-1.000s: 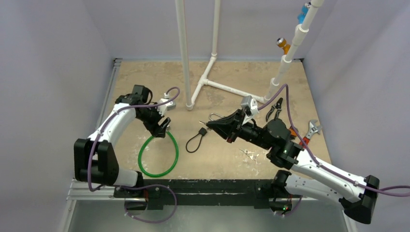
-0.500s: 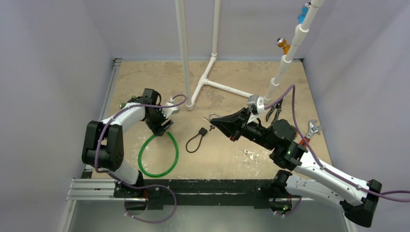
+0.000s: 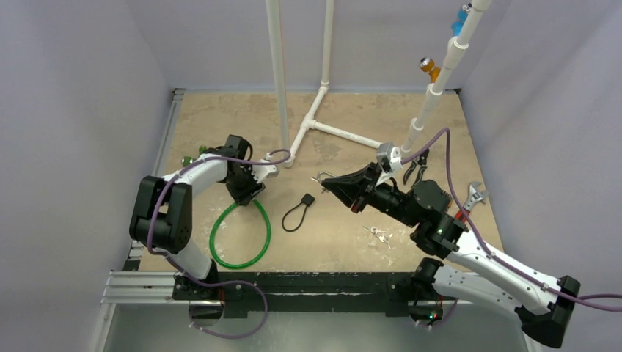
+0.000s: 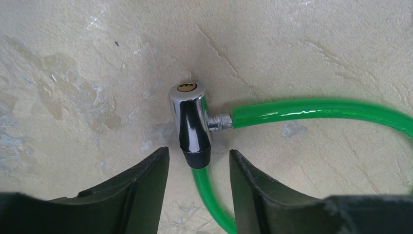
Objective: Unlock with the key
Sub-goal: Pick up the lock from the center of the board.
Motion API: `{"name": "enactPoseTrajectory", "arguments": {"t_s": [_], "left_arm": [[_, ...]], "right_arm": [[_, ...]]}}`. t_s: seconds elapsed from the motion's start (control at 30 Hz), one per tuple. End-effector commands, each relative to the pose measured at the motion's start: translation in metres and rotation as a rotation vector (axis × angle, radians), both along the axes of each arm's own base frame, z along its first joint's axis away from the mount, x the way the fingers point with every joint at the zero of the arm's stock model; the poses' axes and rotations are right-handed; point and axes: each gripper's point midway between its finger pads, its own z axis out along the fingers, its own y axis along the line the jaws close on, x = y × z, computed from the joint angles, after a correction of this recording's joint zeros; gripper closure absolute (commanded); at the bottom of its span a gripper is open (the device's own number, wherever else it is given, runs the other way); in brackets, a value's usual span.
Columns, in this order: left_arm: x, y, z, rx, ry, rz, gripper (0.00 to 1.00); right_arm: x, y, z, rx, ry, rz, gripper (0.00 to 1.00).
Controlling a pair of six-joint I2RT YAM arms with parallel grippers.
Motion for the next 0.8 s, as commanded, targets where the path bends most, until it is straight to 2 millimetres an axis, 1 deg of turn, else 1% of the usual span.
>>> {"name": "enactPoseTrajectory", "arguments": {"t_s": [0.0, 0.07, 0.13, 0.2, 0.27, 0.3, 0.37, 0.43, 0.47, 0.53, 0.6, 0.67, 0.7, 0.77], "left_arm": [[0.008, -0.005, 0.008, 0.046, -0.010, -0.048, 0.49], [0.009, -0.005, 0.007, 0.069, 0.009, -0.055, 0.50], [0.008, -0.005, 0.007, 0.086, 0.022, -0.063, 0.55], [0.008, -0.006, 0.007, 0.102, 0.022, -0.077, 0.70], [0.008, -0.005, 0.006, 0.125, 0.015, -0.086, 0.91], [0.007, -0.005, 0.006, 0.133, 0.014, -0.083, 1.00], [0.004, -0.006, 0.010, 0.127, 0.002, -0.078, 1.00], [0.002, -0.009, 0.022, 0.096, -0.035, -0.074, 1.00], [0.001, -0.012, 0.032, 0.068, -0.056, -0.076, 1.00], [-0.002, -0.020, 0.059, 0.005, -0.110, -0.088, 1.00], [-0.005, -0.033, 0.096, -0.086, -0.181, -0.118, 1.00], [-0.013, -0.048, 0.142, -0.198, -0.281, -0.186, 1.00], [-0.017, -0.058, 0.170, -0.264, -0.344, -0.227, 1.00], [-0.037, -0.074, 0.216, -0.388, -0.458, -0.351, 1.00]], "right_arm": [[-0.003, -0.013, 0.034, 0.073, -0.046, -0.022, 1.00], [-0.004, -0.015, 0.036, 0.075, -0.046, -0.027, 1.00], [-0.005, -0.017, 0.037, 0.080, -0.048, -0.033, 1.00], [-0.005, -0.019, 0.038, 0.081, -0.046, -0.038, 1.00], [-0.006, -0.021, 0.039, 0.082, -0.049, -0.040, 1.00], [-0.006, -0.021, 0.040, 0.082, -0.049, -0.041, 1.00], [-0.006, -0.023, 0.041, 0.082, -0.050, -0.045, 1.00], [-0.006, -0.023, 0.040, 0.075, -0.048, -0.048, 1.00], [-0.006, -0.023, 0.039, 0.072, -0.049, -0.049, 1.00], [-0.006, -0.023, 0.038, 0.065, -0.049, -0.051, 1.00], [-0.005, -0.023, 0.035, 0.053, -0.043, -0.051, 1.00], [-0.006, -0.024, 0.034, 0.042, -0.046, -0.051, 1.00], [-0.005, -0.025, 0.033, 0.033, -0.051, -0.058, 1.00], [-0.005, -0.029, 0.035, 0.017, -0.071, -0.072, 1.00]]}}
